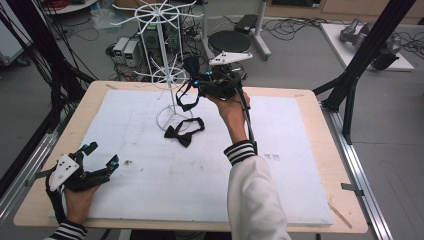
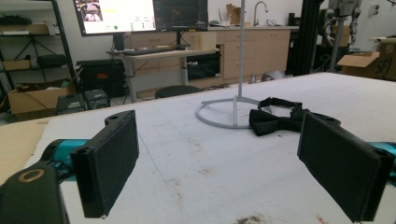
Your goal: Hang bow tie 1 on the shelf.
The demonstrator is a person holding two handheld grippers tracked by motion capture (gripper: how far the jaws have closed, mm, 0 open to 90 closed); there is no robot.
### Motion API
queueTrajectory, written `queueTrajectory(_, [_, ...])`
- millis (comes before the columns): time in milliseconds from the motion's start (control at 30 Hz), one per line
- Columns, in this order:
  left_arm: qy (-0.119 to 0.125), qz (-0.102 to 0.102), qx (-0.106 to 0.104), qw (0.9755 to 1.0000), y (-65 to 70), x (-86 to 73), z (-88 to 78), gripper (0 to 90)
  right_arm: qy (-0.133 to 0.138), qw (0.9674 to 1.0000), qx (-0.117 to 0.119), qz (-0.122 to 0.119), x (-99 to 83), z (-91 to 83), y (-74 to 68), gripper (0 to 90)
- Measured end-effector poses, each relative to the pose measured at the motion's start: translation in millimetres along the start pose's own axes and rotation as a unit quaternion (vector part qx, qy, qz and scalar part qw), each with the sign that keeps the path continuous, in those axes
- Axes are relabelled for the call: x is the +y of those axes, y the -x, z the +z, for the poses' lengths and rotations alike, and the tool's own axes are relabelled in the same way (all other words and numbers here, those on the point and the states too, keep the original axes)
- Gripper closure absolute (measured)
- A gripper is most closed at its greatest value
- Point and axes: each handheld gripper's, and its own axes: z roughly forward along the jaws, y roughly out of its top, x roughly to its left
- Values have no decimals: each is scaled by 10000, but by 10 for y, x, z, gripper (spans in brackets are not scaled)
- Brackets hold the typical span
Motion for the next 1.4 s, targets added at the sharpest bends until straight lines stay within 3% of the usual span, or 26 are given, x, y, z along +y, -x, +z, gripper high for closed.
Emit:
queueTrajectory(900, [26,-11,-6,10000,-7,-2,-5,131,-146,9999,26,85,-64,319,39,730])
queueTrajectory(1400, [22,-2,-5,10000,-5,-1,-5,131,-188,9998,41,101,-63,306,30,676])
